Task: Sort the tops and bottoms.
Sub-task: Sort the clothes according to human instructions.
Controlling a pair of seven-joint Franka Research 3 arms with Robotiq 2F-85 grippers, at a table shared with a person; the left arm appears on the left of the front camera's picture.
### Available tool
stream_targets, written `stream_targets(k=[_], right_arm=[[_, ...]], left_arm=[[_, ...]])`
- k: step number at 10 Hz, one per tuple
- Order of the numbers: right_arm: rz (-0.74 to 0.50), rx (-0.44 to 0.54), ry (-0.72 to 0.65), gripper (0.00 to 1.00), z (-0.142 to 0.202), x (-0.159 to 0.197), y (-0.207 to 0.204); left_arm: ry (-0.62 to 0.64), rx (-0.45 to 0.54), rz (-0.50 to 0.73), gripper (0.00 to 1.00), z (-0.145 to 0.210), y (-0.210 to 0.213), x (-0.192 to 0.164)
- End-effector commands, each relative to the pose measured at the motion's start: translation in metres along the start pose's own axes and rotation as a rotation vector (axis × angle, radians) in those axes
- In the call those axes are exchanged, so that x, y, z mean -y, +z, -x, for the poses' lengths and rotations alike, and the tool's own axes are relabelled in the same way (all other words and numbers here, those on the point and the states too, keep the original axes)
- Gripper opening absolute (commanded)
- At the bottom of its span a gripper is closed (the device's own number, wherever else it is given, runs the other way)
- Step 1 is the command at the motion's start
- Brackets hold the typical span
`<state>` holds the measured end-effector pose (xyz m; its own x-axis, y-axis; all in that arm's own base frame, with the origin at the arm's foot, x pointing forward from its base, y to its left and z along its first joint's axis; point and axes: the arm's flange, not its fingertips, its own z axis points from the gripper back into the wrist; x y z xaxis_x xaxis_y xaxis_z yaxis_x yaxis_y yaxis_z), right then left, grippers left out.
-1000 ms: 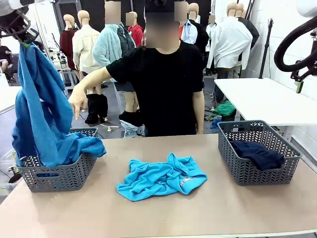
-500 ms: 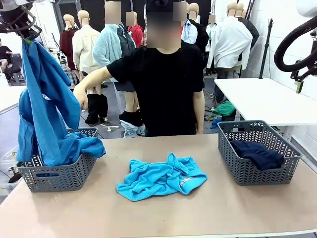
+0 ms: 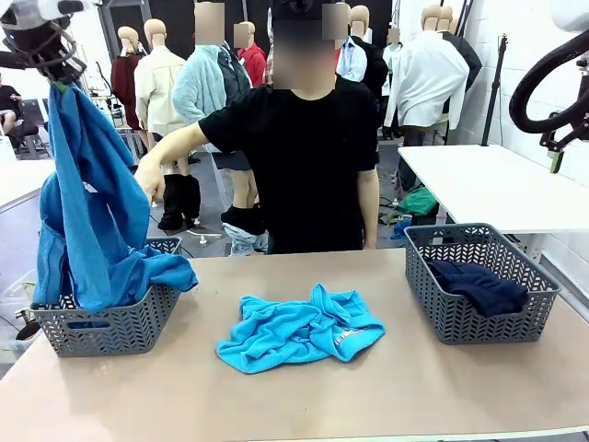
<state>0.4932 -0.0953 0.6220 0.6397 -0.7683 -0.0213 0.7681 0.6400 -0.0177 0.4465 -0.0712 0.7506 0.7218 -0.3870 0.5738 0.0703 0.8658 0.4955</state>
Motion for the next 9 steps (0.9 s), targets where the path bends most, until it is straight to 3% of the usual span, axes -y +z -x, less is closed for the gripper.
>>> stream_targets(k=[1,3,5,7,9], right_arm=[[0.016,0.006,0.003,1.0,0.0,0.0,0.001],[0.016,0.006,0.003,1.0,0.0,0.0,0.001],[0.016,0.006,0.003,1.0,0.0,0.0,0.001],[0.016,0.006,0.003,1.0,0.0,0.0,0.001],[0.016,0.006,0.003,1.0,0.0,0.0,0.001]], left_arm=[[-0.064,-0.133,0.153,0.0,-0.032,-0.05,-0.015],[-0.071,-0.329,0.251,0.0,-0.028,-0.122,-0.009],[-0.065,-0.459,0.392,0.0,0.005,-0.175,0.001],[-0.056,-0.523,0.466,0.0,0.038,-0.203,0.005],[-0.127,-0.527,0.499,0.0,0.066,-0.209,0.025]])
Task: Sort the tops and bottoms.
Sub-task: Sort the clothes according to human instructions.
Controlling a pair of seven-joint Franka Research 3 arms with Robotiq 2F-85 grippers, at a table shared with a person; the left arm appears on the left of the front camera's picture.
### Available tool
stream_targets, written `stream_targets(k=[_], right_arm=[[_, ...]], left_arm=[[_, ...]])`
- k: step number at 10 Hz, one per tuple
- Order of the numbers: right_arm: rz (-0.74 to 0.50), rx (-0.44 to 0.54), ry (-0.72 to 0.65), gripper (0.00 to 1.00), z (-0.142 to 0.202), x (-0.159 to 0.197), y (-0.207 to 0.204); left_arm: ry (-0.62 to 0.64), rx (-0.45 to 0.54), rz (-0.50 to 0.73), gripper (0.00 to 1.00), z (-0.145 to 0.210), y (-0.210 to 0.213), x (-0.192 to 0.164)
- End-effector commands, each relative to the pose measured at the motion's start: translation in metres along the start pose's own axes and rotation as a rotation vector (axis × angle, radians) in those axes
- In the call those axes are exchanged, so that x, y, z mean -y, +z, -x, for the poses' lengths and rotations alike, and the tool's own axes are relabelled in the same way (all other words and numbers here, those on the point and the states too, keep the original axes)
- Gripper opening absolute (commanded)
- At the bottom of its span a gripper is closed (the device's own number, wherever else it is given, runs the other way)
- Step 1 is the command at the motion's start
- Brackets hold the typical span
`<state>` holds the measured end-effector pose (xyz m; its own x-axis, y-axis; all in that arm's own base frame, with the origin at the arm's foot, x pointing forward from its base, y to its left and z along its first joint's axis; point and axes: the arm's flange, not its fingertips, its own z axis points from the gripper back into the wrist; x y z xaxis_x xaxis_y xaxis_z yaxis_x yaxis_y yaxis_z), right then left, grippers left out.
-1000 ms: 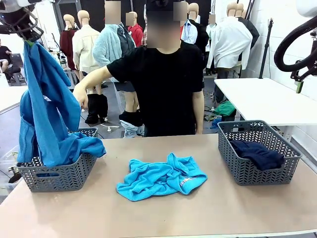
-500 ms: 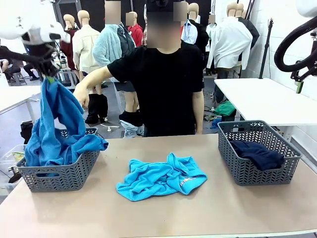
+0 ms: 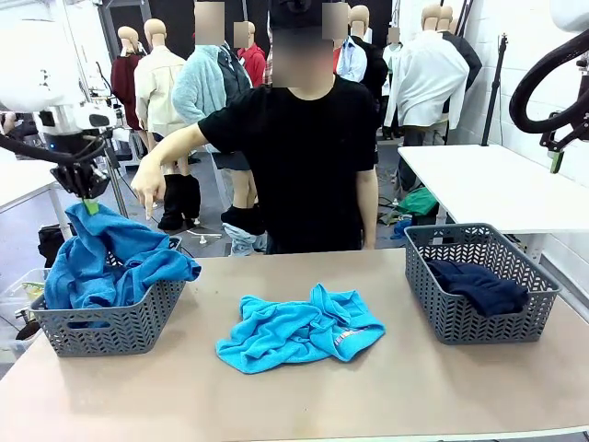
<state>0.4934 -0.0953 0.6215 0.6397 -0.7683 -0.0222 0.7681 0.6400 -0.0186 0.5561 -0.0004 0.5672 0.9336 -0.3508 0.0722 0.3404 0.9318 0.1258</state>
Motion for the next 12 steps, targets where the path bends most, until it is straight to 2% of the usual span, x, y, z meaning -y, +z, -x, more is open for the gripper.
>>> stream_targets(k=[1,2,6,7,10,12], right_arm=[[0.015,0.007,0.003,1.0,0.0,0.001,0.001],[0.015,0.007,0.003,1.0,0.0,0.001,0.001],[0.015,0.007,0.003,1.0,0.0,0.001,0.001],[0.015,0.007,0.003,1.0,0.0,0.001,0.001],[0.015,0.007,0.003,1.0,0.0,0.001,0.001],[0.015,0.007,0.003,1.0,0.0,0.001,0.001]], left_arm=[[-0.053,-0.027,0.019,0.0,0.012,-0.021,0.007],[-0.091,-0.055,0.024,0.06,0.011,-0.028,0.012],[-0.117,-0.055,0.027,0.84,0.013,0.0,0.021],[-0.114,-0.045,0.022,1.0,0.016,0.008,0.021],[-0.148,0.096,0.016,1.0,0.03,0.054,0.026],[-0.113,0.147,0.0,1.0,0.036,0.078,0.016]])
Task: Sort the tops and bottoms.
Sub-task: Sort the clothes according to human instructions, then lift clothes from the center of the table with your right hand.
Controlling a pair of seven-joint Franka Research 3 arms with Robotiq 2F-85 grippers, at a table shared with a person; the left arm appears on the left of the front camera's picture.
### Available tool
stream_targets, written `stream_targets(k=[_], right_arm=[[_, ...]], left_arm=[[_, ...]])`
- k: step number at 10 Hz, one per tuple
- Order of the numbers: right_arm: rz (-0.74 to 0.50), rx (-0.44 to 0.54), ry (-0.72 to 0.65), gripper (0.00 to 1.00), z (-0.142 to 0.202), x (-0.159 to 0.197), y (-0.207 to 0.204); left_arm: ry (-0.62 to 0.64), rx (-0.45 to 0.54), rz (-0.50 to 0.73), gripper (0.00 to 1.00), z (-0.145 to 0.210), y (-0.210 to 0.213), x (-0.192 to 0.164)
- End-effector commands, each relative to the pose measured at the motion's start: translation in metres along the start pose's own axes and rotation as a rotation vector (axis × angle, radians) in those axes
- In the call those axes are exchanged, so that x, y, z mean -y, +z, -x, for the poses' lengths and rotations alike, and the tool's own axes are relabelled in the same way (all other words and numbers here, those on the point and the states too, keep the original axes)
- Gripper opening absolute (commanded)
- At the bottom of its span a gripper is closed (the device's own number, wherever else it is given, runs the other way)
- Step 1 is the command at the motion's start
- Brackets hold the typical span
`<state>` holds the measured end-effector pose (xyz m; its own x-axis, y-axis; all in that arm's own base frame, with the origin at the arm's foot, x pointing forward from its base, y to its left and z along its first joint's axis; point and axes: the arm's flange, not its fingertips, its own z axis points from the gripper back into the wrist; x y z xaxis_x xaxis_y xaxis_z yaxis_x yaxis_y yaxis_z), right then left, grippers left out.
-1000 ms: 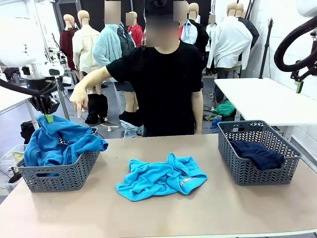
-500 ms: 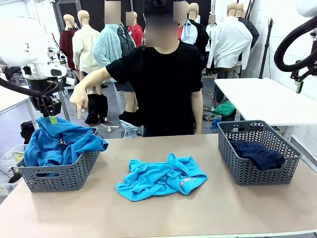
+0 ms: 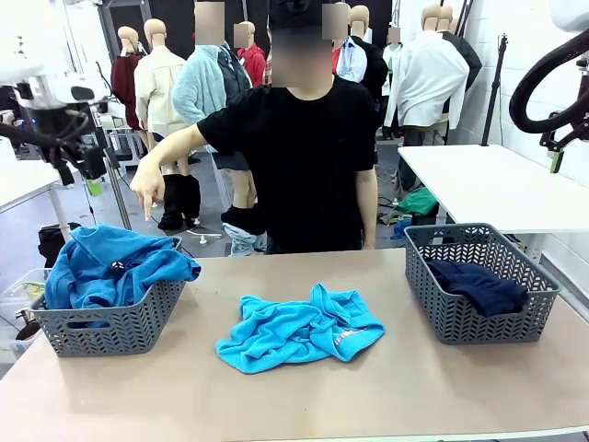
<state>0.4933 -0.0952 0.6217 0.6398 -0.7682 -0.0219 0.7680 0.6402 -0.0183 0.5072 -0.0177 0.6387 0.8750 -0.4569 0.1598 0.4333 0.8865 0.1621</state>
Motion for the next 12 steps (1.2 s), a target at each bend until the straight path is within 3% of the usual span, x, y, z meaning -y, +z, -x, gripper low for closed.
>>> stream_targets(k=[1,3,5,12], right_arm=[[0.015,0.007,0.003,1.0,0.0,0.001,0.001],[0.015,0.007,0.003,1.0,0.0,0.001,0.001],[0.015,0.007,0.003,1.0,0.0,0.001,0.001],[0.015,0.007,0.003,1.0,0.0,0.001,0.001]], left_arm=[[0.019,0.074,0.016,1.0,0.007,0.011,-0.011],[0.052,0.131,-0.005,1.0,0.014,0.026,-0.017],[0.041,0.086,-0.017,1.0,0.01,0.028,-0.015],[0.041,0.086,-0.017,1.0,0.01,0.028,-0.015]])
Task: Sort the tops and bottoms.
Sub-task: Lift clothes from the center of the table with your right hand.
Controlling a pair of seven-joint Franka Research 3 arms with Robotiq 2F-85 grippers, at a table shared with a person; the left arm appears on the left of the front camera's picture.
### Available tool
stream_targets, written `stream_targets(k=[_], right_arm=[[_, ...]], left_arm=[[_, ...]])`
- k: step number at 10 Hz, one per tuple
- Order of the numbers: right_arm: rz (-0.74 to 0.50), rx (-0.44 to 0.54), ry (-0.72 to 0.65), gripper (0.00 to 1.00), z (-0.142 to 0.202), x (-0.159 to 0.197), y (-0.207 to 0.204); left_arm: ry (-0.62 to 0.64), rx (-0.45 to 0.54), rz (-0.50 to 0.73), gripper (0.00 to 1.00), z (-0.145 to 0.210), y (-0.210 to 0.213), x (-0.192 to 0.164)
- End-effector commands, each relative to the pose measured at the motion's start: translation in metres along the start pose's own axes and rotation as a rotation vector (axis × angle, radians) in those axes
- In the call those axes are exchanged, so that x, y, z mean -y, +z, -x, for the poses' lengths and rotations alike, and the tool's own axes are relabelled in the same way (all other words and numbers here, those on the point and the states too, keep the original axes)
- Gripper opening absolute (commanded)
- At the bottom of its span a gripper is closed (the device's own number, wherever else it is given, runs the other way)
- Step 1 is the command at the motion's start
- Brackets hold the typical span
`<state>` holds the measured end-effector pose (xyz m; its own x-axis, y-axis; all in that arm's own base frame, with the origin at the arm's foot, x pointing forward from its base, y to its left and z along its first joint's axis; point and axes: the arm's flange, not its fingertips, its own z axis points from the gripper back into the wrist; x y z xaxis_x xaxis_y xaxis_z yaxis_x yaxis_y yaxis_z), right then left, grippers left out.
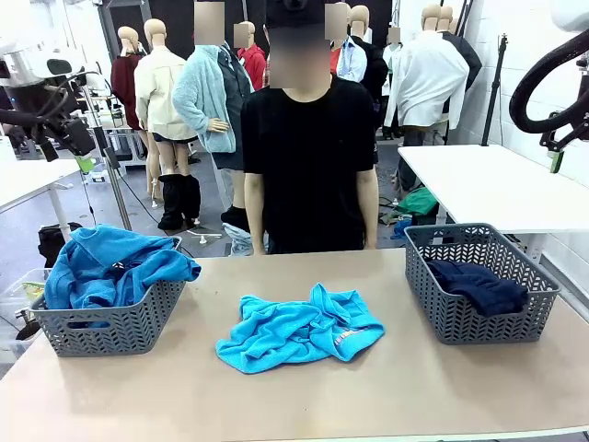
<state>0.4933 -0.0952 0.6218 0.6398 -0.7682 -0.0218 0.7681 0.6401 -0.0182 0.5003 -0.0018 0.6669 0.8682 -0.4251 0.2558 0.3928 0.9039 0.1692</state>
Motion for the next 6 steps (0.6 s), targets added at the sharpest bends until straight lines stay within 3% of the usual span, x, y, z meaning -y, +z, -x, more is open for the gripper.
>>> stream_targets(k=[1,2,4,6], right_arm=[[0.015,0.007,0.003,1.0,0.0,0.001,0.001],[0.0,0.0,0.0,1.0,0.0,0.0,0.0],[0.059,0.231,0.318,1.0,0.061,-0.085,0.072],[0.126,0.314,0.588,1.0,0.12,-0.151,0.1]], left_arm=[[0.0,0.0,0.0,1.0,0.0,0.0,0.0],[0.06,0.057,-0.053,1.0,0.002,0.008,-0.022],[0.275,0.158,-0.075,1.0,0.028,0.025,-0.088],[0.434,0.187,-0.121,1.0,0.069,0.039,-0.138]])
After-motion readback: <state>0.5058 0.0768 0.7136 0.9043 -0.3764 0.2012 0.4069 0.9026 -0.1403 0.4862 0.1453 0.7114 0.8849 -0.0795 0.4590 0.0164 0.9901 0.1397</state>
